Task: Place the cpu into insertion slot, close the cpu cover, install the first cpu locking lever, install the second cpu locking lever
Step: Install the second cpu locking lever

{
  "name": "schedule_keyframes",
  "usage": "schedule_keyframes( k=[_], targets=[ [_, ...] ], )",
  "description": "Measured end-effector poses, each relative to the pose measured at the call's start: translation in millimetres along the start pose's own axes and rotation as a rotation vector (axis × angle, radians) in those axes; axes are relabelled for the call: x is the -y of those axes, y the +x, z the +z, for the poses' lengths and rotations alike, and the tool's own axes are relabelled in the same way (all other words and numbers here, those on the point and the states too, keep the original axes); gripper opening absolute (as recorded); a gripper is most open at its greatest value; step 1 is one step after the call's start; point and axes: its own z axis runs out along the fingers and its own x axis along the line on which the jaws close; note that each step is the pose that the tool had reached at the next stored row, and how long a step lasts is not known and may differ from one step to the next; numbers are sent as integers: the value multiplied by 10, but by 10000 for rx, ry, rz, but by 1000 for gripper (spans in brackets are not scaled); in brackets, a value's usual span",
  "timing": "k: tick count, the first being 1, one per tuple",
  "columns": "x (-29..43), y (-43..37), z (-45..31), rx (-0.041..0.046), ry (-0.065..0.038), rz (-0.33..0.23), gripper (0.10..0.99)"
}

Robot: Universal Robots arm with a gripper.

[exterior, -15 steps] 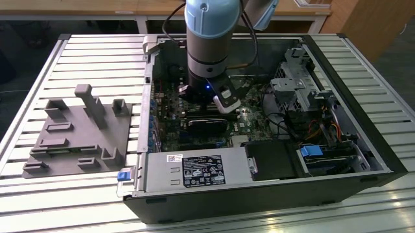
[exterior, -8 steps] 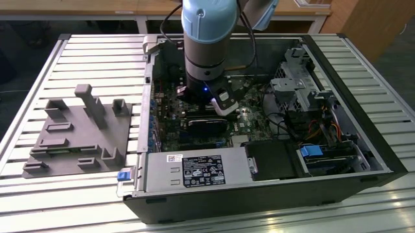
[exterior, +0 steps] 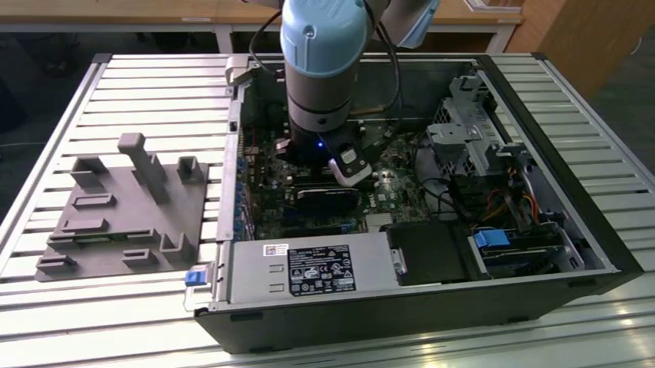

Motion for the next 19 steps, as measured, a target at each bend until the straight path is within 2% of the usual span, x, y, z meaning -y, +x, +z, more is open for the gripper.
schedule_keyframes(
  k=[13,19],
  targets=[
    [-21,31,67,0,-113,3,122],
    [-27,46,44,3,-120,2,122]
  ],
)
